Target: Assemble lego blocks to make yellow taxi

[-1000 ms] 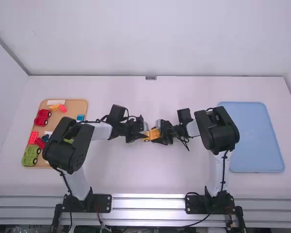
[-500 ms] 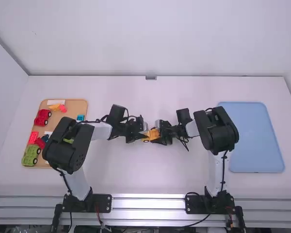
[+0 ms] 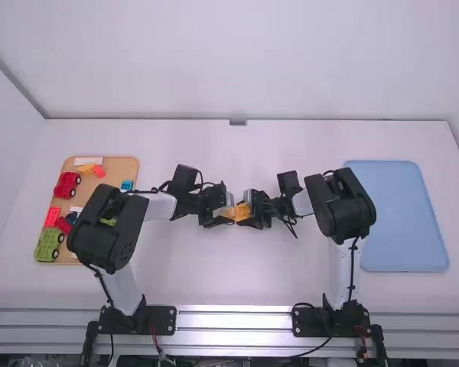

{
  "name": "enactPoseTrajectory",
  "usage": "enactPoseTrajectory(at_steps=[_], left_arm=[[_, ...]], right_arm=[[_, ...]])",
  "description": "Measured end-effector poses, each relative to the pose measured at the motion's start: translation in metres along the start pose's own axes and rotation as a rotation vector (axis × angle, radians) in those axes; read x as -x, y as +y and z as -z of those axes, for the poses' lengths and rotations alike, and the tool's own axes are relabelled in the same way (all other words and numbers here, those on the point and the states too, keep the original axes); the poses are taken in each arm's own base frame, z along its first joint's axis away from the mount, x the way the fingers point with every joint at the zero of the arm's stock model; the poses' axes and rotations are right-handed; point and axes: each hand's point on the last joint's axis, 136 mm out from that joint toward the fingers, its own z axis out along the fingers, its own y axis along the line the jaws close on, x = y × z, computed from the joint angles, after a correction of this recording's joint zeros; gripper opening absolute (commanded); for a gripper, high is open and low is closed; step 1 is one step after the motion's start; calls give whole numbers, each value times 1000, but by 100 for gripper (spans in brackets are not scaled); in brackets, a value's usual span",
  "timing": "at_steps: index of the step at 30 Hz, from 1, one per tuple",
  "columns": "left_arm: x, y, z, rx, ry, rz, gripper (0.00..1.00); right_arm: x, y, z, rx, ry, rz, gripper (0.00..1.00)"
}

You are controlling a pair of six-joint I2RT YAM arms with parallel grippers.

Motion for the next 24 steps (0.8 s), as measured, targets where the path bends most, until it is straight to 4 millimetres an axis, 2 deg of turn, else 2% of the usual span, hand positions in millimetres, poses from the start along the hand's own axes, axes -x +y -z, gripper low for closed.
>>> enactPoseTrajectory(at_steps=[6, 8, 10, 11, 17, 20, 24], left_arm=[[8, 0, 4, -9, -35, -6, 69], [15, 1, 10, -4, -48, -15, 64], [24, 2, 17, 9, -57, -25, 27], [26, 2, 19, 12, -54, -27, 2], [14, -1, 18, 12, 5, 7, 2], [1, 0, 12, 14, 32, 22, 2], [1, -3, 2, -20, -4, 21, 2]], right_arm=[[0, 0, 0, 0, 0, 0, 53], [0, 0, 0, 1, 0, 0, 53], [0, 0, 0, 1, 0, 1, 53], [0, 0, 0, 1, 0, 0, 53], [0, 0, 0, 2, 0, 0, 53], [0, 0, 0, 2, 0, 0, 53], [0, 0, 0, 1, 0, 0, 53]])
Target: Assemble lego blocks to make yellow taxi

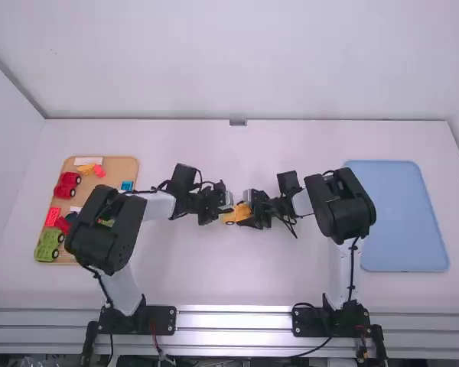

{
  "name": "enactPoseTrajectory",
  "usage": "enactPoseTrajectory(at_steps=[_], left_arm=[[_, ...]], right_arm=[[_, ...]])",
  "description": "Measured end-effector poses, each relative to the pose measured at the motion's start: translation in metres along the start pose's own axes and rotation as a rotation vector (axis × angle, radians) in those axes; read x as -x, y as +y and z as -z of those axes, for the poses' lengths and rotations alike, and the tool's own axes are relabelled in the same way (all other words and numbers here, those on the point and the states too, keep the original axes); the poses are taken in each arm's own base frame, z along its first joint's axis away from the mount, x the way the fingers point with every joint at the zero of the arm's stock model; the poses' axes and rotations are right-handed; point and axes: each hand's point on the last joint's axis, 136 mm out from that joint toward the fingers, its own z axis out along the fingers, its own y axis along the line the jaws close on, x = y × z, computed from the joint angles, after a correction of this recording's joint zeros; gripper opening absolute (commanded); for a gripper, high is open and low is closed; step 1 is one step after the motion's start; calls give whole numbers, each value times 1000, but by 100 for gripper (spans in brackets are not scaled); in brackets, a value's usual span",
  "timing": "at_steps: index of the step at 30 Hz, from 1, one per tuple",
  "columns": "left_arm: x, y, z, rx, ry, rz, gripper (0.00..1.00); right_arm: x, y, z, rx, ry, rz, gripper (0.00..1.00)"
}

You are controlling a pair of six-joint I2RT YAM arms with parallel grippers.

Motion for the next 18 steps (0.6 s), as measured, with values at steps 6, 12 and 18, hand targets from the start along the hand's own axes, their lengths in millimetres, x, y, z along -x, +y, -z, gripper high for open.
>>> enactPoseTrajectory(at_steps=[6, 12, 18], left_arm=[[0, -3, -6, -26, -21, -5, 2], [-1, -3, -6, -29, -6, 4, 2], [-5, -1, -4, -22, 42, 25, 2]], right_arm=[[0, 0, 0, 0, 0, 0, 53], [0, 0, 0, -1, 0, 1, 53], [0, 0, 0, -1, 0, 3, 53]])
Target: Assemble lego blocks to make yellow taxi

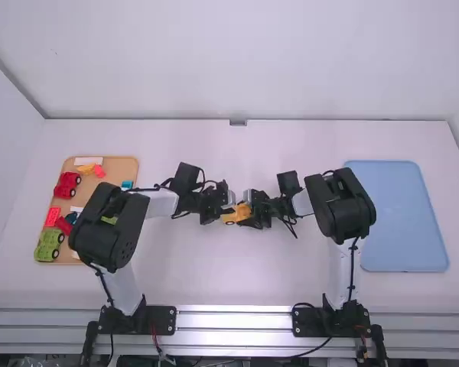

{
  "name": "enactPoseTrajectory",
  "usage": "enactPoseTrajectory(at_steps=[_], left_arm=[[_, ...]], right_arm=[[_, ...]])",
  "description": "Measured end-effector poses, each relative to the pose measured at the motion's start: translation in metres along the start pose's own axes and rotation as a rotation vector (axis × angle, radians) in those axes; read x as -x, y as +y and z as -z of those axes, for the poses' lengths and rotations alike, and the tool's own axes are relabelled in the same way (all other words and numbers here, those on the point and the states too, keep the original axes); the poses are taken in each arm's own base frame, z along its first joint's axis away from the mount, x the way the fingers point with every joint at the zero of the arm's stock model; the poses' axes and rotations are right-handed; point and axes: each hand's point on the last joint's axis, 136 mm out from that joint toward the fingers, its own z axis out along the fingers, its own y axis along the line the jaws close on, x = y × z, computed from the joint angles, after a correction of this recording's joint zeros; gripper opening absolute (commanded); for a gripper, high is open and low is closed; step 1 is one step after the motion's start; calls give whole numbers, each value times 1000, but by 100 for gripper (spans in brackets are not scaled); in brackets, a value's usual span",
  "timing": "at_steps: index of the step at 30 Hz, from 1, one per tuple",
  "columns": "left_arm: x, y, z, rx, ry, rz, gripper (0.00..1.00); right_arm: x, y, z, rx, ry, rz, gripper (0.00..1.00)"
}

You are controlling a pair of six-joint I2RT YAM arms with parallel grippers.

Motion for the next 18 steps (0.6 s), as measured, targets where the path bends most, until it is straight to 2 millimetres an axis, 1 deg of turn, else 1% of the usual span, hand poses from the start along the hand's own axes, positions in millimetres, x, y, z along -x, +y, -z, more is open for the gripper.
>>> enactPoseTrajectory(at_steps=[5, 7, 10, 11, 12, 14, 15, 16, 17, 18], left_arm=[[2, 2, 0, 14, 8, -13, 2], [5, 3, 0, 27, -17, -32, 14], [8, 10, 1, 67, -28, -41, 23], [7, 14, 3, 93, -21, -27, 31], [8, 16, 4, 103, -19, -25, 35], [14, 21, 13, 143, -14, -11, 38], [21, 24, 20, 167, -18, -15, 47], [30, 27, 27, 195, -24, -21, 49], [36, 29, 33, 214, -27, -23, 56], [46, 31, 44, 245, -30, -29, 76]], right_arm=[[0, 0, 0, -1, 1, 0, 53], [-1, -2, 1, -7, 2, -2, 56], [-1, -3, 1, -10, 4, -1, 56], [-1, -3, 1, -10, 3, 0, 56], [0, -3, 1, -12, 2, 1, 56], [0, -5, 1, -16, 2, 1, 56], [0, -6, 1, -20, 3, 2, 56], [0, -7, 1, -24, 4, 5, 56], [0, -7, 1, -25, 5, 3, 56], [0, -7, 1, -27, 6, 2, 56]])
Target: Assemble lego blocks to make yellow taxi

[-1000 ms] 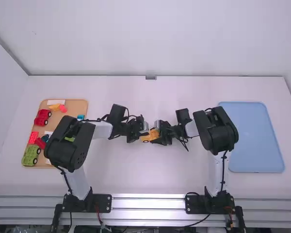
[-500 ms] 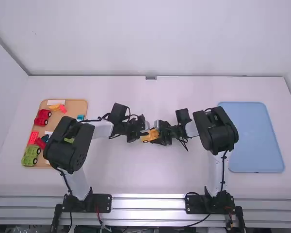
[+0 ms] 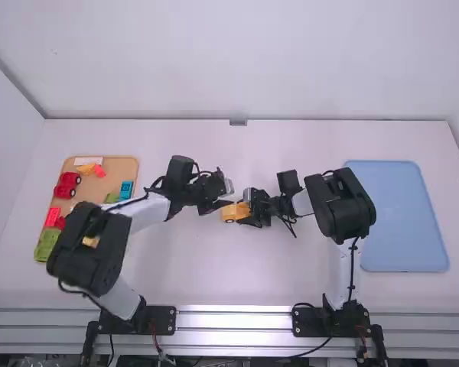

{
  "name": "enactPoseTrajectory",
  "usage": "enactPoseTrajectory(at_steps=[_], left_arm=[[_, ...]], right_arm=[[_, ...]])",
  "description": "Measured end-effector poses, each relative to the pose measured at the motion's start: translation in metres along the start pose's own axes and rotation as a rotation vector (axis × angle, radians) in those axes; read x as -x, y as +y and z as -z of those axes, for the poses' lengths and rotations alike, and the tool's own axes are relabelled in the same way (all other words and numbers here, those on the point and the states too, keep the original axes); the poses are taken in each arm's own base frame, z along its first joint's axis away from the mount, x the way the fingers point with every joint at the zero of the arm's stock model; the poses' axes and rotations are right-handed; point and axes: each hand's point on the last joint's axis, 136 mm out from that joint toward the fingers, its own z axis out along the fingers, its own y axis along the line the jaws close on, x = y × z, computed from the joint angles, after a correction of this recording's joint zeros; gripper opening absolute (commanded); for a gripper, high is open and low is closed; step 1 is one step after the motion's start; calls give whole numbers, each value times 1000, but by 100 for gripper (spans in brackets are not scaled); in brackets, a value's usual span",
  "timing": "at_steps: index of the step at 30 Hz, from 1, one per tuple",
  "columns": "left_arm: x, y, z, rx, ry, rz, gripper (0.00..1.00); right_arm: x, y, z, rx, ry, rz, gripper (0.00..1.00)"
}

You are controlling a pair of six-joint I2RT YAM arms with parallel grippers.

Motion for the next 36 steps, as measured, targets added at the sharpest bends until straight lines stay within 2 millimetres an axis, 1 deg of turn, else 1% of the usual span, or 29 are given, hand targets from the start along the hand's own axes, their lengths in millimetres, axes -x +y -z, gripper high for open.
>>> enactPoseTrajectory(at_steps=[1, 2, 3, 4, 5, 6, 8, 9, 10, 13, 15, 16, 17, 19, 20, 21, 22, 24, 26, 27, 29, 30, 31, 33, 34, 36], left_arm=[[7, 4, 7, 25, -1, -2, 99], [14, 6, 14, 47, -3, -4, 99], [24, 11, 27, 91, 0, 2, 99], [29, 14, 33, 115, 2, 11, 99], [37, 19, 44, 159, 5, 22, 99], [39, 21, 48, 175, 6, 26, 99], [45, 28, 66, 255, 27, 78, 99], [45, 32, 75, 300, 43, 111, 99], [46, 34, 78, 317, 48, 126, 99], [40, 47, 101, 459, 98, 241, 99], [35, 51, 108, 503, 116, 281, 99], [31, 55, 114, 548, 133, 315, 99], [31, 55, 114, 548, 133, 315, 99], [25, 58, 121, 599, 160, 354, 99], [23, 58, 122, 607, 169, 367, 99], [19, 58, 124, 614, 180, 381, 99], [17, 58, 124, 621, 190, 396, 99], [12, 64, 131, 683, 193, 459, 99], [10, 69, 135, 724, 187, 493, 99], [5, 76, 143, 793, 188, 553, 99], [-4, 83, 155, 877, 192, 624, 99], [-7, 85, 159, 901, 196, 645, 99], [-17, 88, 170, 959, 210, 699, 99], [-23, 89, 180, 997, 218, 734, 99], [-26, 90, 188, 1023, 214, 758, 99], [-27, 90, 205, 1062, 192, 798, 99]], right_arm=[[0, 0, 0, -2, 1, -1, 56], [0, -1, 0, -3, 2, -2, 57], [-1, -2, 0, -8, 5, -6, 61], [-1, -3, 0, -13, 7, -8, 63], [-1, -4, 0, -19, 10, -12, 67], [-1, -5, 0, -21, 10, -13, 70], [-1, -7, 0, -32, 15, -15, 87], [-1, -8, 0, -35, 18, -21, 91], [-2, -9, 0, -35, 20, -23, 91], [-3, -7, 2, -33, 48, -38, 95], [-3, -7, 5, -38, 78, -51, 95], [-3, -5, 10, -47, 129, -75, 97], [-3, -5, 10, -47, 129, -75, 97], [-6, -2, 27, -84, 259, -127, 98], [-5, -2, 35, -106, 301, -136, 100], [-3, -3, 40, -119, 321, -139, 99], [2, -6, 49, -149, 345, -135, 99], [30, -20, 71, -236, 343, -74, 99], [48, -28, 80, -277, 321, -33, 99], [76, -35, 92, -329, 274, 17, 99], [105, -39, 100, -363, 212, 63, 99], [115, -39, 102, -371, 191, 79, 99], [140, -37, 104, -382, 132, 114, 99], [158, -34, 102, -381, 91, 134, 99], [168, -30, 99, -374, 65, 140, 99], [180, -21, 88, -340, 37, 117, 99]])
